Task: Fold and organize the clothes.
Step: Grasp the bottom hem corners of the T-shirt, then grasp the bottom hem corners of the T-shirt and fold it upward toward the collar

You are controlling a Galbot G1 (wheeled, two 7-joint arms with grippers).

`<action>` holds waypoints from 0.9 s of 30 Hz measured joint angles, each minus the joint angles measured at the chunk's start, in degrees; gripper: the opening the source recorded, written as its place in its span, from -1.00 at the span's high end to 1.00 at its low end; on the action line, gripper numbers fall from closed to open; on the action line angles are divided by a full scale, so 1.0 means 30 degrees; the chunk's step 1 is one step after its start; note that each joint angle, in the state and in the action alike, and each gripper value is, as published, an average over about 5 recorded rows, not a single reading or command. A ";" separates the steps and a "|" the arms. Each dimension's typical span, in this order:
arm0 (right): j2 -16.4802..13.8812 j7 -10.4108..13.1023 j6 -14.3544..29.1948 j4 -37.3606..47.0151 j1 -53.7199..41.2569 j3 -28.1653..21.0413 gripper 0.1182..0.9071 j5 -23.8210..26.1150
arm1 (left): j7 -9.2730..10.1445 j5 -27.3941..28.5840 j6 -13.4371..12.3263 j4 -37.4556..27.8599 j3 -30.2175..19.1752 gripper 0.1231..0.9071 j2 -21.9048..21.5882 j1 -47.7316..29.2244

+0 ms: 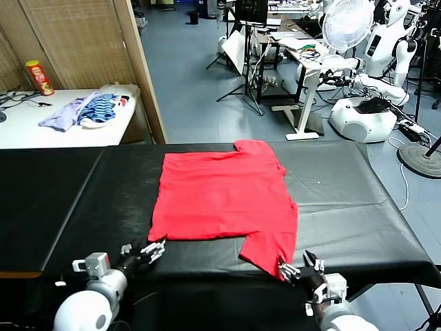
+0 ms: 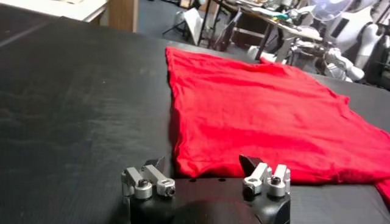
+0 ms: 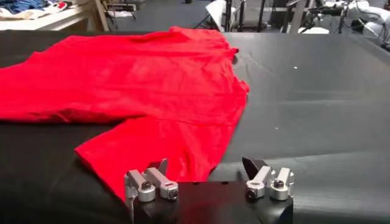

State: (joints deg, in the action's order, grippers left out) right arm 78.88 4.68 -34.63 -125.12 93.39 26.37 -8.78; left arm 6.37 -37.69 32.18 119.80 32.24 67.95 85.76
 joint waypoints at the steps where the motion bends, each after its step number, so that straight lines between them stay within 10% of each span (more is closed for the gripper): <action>1: 0.0025 0.0011 -0.0013 0.0006 0.0019 -0.0001 0.55 0.0020 | 0.0009 0.0019 -0.0023 -0.0044 -0.0024 -0.51 0.0018 -0.0028; 6: 0.0210 0.0132 -0.0062 0.0051 0.0208 0.0022 0.95 0.0248 | 0.0101 0.0102 -0.0234 -0.0519 -0.0247 0.08 0.0157 -0.0279; 13: 0.0346 0.0455 -0.0477 -0.0625 0.0820 0.0427 0.99 0.0223 | 0.0356 0.0135 -0.0375 -0.0966 -0.0483 0.96 0.0363 -0.0454; 27: -0.0698 -0.0152 0.0979 -0.2390 0.1174 0.1924 0.99 -0.1625 | 0.1656 -0.0130 -0.0481 0.2145 0.0550 0.99 0.0807 0.2082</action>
State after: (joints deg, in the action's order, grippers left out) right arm 76.79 4.23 -31.69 -132.29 96.91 32.14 -13.66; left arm 11.34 -38.08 30.73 126.23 33.89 70.37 92.01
